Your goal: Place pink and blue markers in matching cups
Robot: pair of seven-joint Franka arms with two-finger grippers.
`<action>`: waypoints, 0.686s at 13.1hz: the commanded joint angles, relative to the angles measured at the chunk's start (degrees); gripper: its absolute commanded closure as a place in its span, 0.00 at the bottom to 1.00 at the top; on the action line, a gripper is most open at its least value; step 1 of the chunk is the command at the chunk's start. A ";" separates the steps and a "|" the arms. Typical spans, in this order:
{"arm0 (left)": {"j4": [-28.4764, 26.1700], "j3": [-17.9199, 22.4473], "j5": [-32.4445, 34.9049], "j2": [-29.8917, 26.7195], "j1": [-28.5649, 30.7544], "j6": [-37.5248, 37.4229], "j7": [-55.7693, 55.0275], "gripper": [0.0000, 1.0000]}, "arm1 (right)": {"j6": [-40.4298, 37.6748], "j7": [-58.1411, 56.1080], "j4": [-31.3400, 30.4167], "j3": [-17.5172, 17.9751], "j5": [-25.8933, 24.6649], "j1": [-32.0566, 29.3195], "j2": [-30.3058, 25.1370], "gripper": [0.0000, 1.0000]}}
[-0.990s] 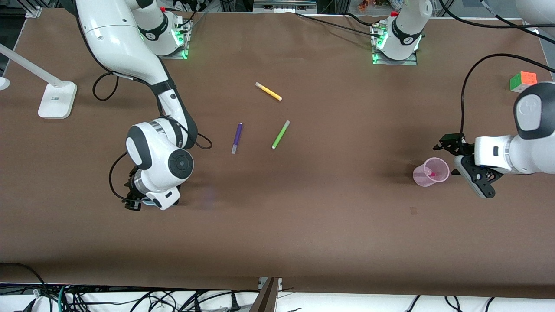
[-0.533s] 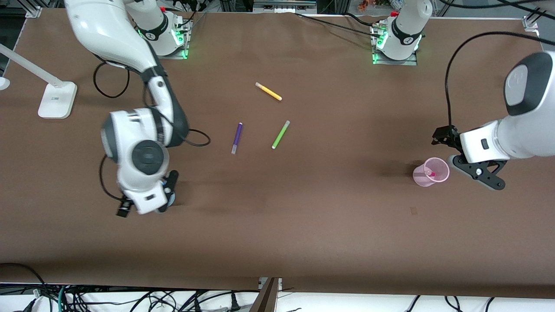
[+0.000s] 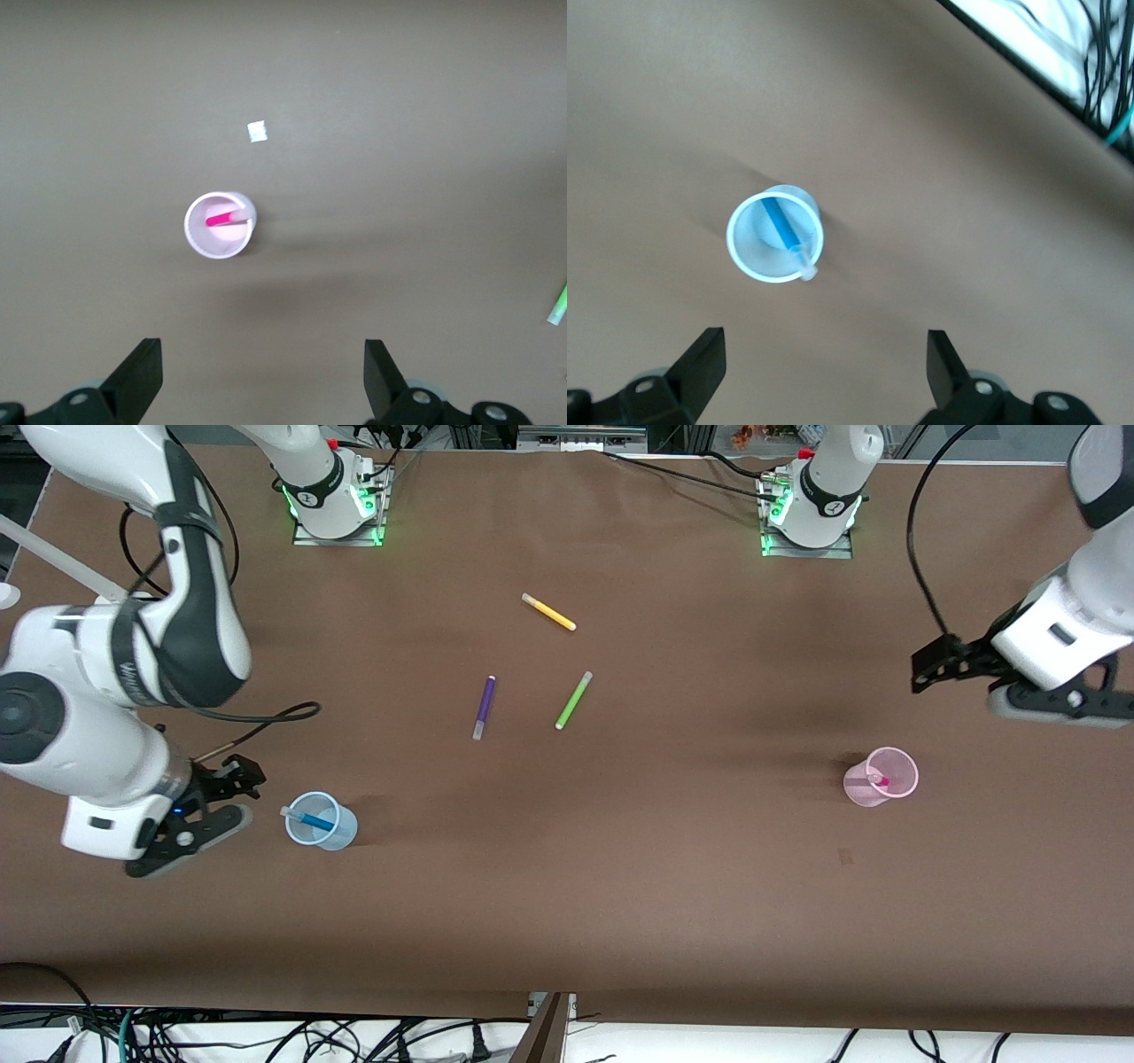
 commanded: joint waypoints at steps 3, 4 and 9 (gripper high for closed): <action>-8.52 -0.86 0.97 -6.94 1.27 2.35 -1.62 0.00 | -6.16 20.25 -5.95 1.60 2.09 -1.23 -8.41 0.00; -7.55 -0.77 0.97 -6.50 1.18 2.44 -0.92 0.00 | -6.08 21.76 -9.99 1.61 2.09 -1.49 -11.66 0.00; -7.19 -0.94 0.88 -6.50 1.18 2.00 -0.48 0.00 | -7.91 21.42 -24.34 6.35 1.21 -6.76 -27.14 0.00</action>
